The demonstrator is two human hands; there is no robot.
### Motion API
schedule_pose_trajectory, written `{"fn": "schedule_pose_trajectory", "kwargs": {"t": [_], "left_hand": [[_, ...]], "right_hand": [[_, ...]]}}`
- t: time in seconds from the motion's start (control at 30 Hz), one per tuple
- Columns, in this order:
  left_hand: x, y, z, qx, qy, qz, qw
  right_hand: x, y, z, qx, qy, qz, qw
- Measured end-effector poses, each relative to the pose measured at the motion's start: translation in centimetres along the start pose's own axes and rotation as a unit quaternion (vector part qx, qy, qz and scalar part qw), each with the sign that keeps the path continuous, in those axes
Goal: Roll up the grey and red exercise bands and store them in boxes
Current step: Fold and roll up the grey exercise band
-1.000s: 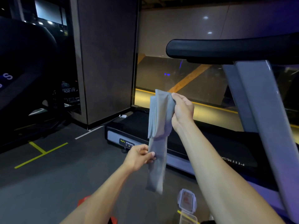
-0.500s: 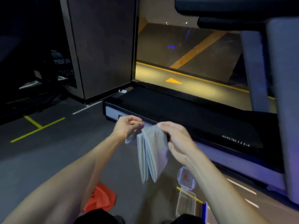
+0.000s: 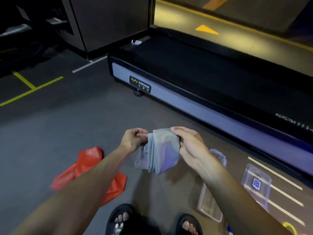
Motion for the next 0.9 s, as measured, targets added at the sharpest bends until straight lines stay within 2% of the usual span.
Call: {"fn": "schedule_pose_trajectory", "kwargs": {"t": [0.17,0.37,0.5,0.63,0.73,0.83,0.9], "left_hand": [[-0.7,-1.8,-5.5,0.03,0.004,0.023,0.999],[0.2,-3.3,-10.6,-0.009,-0.019,0.085,0.996],[-6.9,-3.6,-11.1,-0.02,0.051,0.085,0.995],[-17.0,-3.4,-9.5,-0.071,0.171,0.032,0.982],[-20.3,-2.9,-7.5,-0.089,0.183,-0.022,0.979],[-20.1,-3.3,-6.0,-0.09,0.149,-0.023,0.984],[-19.5,-4.2,-4.4,-0.13,0.159,-0.06,0.977]], "right_hand": [[1.3,0.1,-6.0,0.023,-0.016,-0.018,0.999],[2.2,1.1,-9.5,0.031,0.007,-0.008,0.999],[9.4,2.1,-10.0,-0.008,-0.046,0.097,0.994],[16.4,3.9,-9.4,0.003,-0.102,0.032,0.994],[18.9,5.0,-9.3,0.029,-0.111,0.006,0.993],[19.6,5.1,-9.1,0.028,-0.093,0.005,0.995],[19.6,4.9,-9.0,0.015,-0.071,0.003,0.997]]}}
Point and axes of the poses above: each hand's wrist, its own z-axis away from the middle knuckle, its own y-axis out of the back of the hand, x = y × z, the point moved 6 cm from there along -z, towards the middle knuckle, and after that the axes turned 11 degrees about z, right-handed, at the moved point
